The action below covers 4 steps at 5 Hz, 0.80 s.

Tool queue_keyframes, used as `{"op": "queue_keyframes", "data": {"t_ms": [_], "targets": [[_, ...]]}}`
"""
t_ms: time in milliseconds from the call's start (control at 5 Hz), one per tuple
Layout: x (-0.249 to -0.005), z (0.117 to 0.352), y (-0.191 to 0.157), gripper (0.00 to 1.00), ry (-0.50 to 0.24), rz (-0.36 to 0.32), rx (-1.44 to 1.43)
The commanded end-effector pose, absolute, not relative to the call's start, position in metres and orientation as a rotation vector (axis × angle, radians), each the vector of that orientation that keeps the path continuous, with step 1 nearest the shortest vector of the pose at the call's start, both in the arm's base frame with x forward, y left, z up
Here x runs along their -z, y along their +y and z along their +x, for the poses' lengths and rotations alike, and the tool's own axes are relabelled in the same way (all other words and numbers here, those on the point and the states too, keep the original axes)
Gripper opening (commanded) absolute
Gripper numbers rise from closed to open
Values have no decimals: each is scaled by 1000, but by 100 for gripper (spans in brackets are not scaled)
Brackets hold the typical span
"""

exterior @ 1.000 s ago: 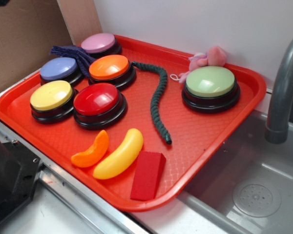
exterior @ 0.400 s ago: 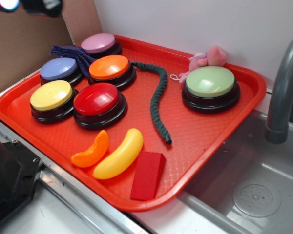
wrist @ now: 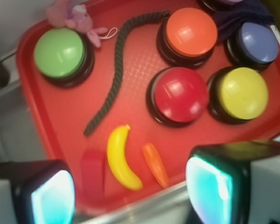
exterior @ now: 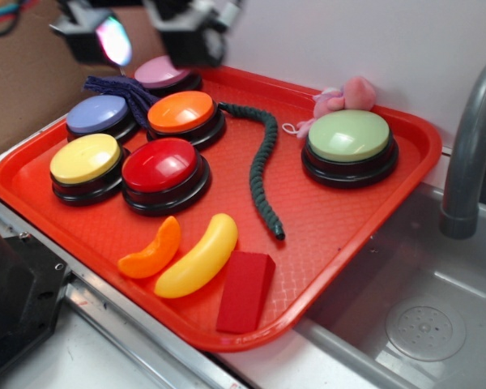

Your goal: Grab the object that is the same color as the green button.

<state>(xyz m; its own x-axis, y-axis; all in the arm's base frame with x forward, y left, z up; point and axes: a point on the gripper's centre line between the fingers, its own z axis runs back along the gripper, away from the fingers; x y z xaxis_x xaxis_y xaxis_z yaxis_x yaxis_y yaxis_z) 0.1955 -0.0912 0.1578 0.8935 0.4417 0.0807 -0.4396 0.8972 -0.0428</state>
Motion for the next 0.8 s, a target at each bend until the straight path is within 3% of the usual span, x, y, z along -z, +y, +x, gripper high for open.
{"op": "queue_keyframes", "data": {"t_ms": [0,200,400,600], "targets": [[-105,235,-98,100,-166,-62,-614],[-74,245,-98,100,-155,-25,-647],[-50,254,-97,100,-133,-29,-653],[-35,256,-99,100,-126,-12,-660]]}}
